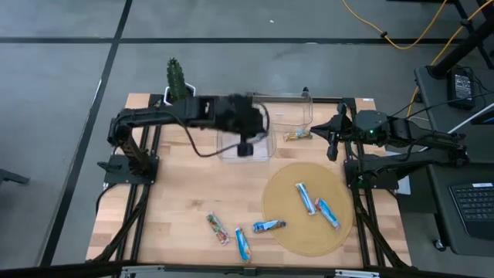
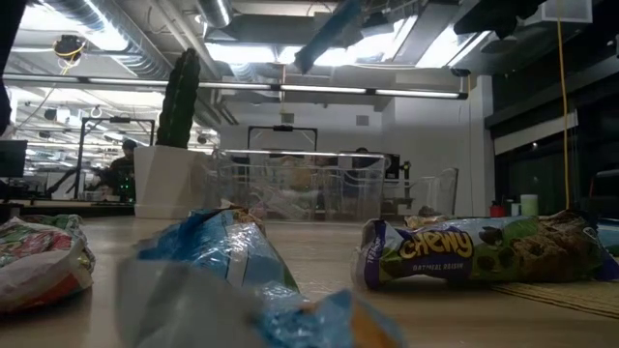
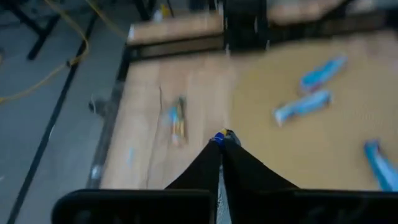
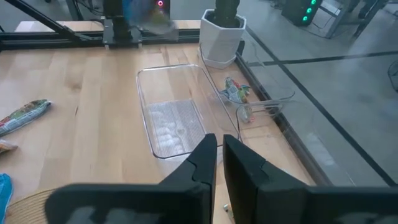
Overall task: Pick and place Granola Bars by type
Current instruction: Put the blue granola bar into the top right transparent bin, then put the yellow granola bar into the bottom transparent bin
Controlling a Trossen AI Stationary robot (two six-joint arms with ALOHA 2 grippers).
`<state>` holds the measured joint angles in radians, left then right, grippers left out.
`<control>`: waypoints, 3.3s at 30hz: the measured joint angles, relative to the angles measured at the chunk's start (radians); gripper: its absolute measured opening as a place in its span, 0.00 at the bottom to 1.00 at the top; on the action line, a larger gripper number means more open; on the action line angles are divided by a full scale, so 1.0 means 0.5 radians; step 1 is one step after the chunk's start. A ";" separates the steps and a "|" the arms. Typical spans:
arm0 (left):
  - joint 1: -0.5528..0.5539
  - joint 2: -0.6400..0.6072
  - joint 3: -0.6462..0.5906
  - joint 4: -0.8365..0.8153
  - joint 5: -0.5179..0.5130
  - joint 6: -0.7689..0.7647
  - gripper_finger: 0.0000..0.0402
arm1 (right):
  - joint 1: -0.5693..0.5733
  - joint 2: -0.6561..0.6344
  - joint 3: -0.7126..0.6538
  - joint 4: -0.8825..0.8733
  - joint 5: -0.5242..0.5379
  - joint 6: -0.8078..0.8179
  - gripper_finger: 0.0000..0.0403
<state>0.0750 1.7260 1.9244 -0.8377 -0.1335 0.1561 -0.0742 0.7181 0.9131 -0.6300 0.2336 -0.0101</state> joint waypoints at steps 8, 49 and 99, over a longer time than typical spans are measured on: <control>0.302 0.018 0.002 0.335 0.230 0.040 0.00 | 0.000 0.000 0.000 -0.001 0.000 0.001 0.08; 0.826 1.199 0.844 0.228 0.792 0.308 0.00 | -0.001 0.224 -0.001 0.008 0.003 -0.101 0.08; 0.837 0.907 0.859 -0.189 0.834 0.376 0.10 | -0.001 0.220 -0.001 -0.008 0.015 -0.102 0.08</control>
<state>0.4933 2.1797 2.3539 -0.9324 0.2835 0.3439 -0.0745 0.8284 0.9127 -0.6341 0.2413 -0.0612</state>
